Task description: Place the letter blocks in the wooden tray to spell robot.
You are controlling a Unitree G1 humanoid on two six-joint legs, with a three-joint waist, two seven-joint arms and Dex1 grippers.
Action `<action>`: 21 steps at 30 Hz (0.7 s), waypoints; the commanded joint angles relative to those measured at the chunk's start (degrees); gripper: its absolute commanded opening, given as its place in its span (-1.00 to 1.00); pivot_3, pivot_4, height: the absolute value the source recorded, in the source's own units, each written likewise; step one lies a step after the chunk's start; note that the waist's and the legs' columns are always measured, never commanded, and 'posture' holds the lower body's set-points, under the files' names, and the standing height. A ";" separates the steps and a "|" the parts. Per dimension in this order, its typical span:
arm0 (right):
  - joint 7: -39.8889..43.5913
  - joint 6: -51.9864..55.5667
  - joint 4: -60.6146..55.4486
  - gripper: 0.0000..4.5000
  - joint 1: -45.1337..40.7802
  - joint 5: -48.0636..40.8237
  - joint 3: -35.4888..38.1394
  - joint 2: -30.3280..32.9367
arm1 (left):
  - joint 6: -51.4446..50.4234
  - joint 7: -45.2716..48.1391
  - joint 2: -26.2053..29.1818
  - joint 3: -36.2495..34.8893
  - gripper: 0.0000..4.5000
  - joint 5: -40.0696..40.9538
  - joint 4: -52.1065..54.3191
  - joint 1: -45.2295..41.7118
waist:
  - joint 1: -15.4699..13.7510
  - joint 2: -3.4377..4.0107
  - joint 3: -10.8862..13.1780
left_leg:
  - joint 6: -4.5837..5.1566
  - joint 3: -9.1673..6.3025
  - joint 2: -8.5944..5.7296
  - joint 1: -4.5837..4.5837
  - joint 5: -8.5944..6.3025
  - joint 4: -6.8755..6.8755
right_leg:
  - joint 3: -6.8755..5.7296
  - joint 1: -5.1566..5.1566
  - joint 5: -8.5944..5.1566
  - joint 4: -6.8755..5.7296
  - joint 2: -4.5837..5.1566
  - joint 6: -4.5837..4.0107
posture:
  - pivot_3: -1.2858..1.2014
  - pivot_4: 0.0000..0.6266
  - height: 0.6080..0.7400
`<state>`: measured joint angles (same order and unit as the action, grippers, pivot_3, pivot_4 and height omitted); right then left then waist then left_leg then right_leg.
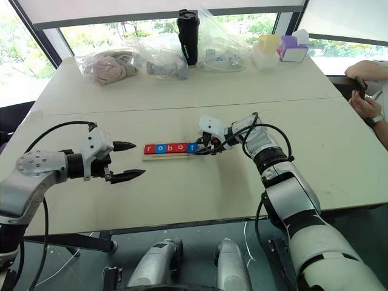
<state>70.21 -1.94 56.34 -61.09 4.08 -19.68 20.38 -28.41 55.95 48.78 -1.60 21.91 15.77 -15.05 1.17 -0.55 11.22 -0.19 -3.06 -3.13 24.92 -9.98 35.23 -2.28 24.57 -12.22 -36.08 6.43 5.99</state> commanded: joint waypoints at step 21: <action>1.98 -5.05 6.48 0.98 -5.09 2.32 2.41 -2.19 | -0.58 -2.42 -0.38 -1.31 1.00 -0.17 2.90 1.07 | 0.01 0.01 0.00 | -0.02 0.01 -0.01 -0.03 0.01 -0.04 | 0.02 0.00 0.00 0.00 -0.01 0.00 | 0.03 -0.52 1.00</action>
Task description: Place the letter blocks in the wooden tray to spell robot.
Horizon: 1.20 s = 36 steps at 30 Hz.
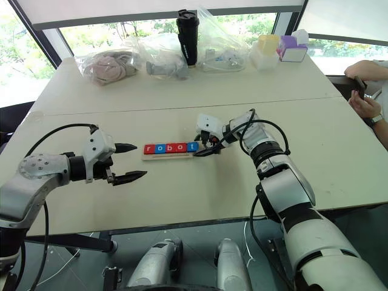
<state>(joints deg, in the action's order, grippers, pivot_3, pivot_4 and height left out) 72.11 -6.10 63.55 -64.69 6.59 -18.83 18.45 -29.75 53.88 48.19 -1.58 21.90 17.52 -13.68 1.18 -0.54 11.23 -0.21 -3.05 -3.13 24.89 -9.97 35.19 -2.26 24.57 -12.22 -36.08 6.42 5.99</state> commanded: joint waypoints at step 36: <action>-12.39 -1.76 -5.16 0.98 1.40 1.80 5.46 1.02 | -1.02 0.59 -0.81 -1.00 1.00 1.97 1.69 -2.61 | 0.01 0.02 0.01 | 0.00 0.04 0.01 -0.01 0.01 -0.02 | 0.05 0.00 0.00 0.00 -0.02 -0.01 | 0.03 -0.52 1.00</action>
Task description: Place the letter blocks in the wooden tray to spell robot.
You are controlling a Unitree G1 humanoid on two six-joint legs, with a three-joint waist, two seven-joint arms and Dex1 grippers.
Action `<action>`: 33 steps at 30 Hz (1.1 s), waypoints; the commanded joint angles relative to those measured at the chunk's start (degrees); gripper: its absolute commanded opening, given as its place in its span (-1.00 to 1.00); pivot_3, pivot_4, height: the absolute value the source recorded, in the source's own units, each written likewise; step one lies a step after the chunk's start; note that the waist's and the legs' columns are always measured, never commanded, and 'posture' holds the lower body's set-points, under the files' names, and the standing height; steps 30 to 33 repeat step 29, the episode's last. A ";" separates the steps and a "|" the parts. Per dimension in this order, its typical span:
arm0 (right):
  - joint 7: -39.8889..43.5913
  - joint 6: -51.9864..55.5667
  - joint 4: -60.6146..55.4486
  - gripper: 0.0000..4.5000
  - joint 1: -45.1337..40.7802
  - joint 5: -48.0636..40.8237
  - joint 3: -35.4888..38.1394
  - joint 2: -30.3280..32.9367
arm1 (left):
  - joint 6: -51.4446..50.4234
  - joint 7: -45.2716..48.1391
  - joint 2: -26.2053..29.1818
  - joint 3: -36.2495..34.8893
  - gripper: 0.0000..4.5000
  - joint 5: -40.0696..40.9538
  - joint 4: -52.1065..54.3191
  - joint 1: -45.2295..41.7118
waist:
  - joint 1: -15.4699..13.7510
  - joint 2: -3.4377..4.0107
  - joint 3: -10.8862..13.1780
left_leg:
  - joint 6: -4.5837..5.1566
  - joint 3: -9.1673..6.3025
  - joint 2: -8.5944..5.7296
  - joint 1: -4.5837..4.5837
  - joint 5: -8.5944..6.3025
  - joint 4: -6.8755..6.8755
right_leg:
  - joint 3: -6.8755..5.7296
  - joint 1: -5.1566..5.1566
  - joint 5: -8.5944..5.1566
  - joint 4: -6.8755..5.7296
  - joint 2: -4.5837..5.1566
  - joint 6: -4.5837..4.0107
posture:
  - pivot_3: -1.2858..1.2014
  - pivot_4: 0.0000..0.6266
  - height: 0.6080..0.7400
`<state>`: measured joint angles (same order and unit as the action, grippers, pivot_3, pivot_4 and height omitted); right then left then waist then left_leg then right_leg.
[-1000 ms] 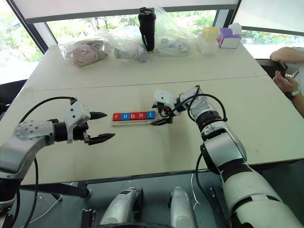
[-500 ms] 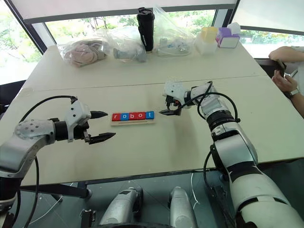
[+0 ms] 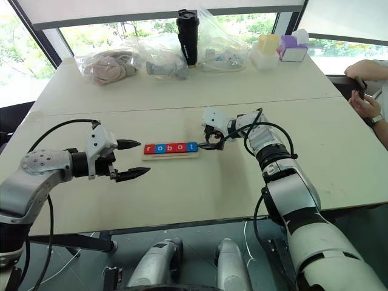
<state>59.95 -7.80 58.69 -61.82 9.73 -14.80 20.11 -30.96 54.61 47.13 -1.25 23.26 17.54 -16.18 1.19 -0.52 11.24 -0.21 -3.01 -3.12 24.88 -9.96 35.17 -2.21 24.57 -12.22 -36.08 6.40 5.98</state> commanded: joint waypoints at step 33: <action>-10.93 61.37 -88.41 0.98 49.50 -31.32 22.51 12.72 | -5.88 -3.73 -3.13 -27.20 1.00 10.74 8.07 30.32 | -1.55 0.07 -0.09 | -0.13 -0.04 0.20 0.28 -0.18 -0.12 | 0.10 -0.05 -0.48 0.67 0.30 -0.31 | 0.03 -0.52 1.00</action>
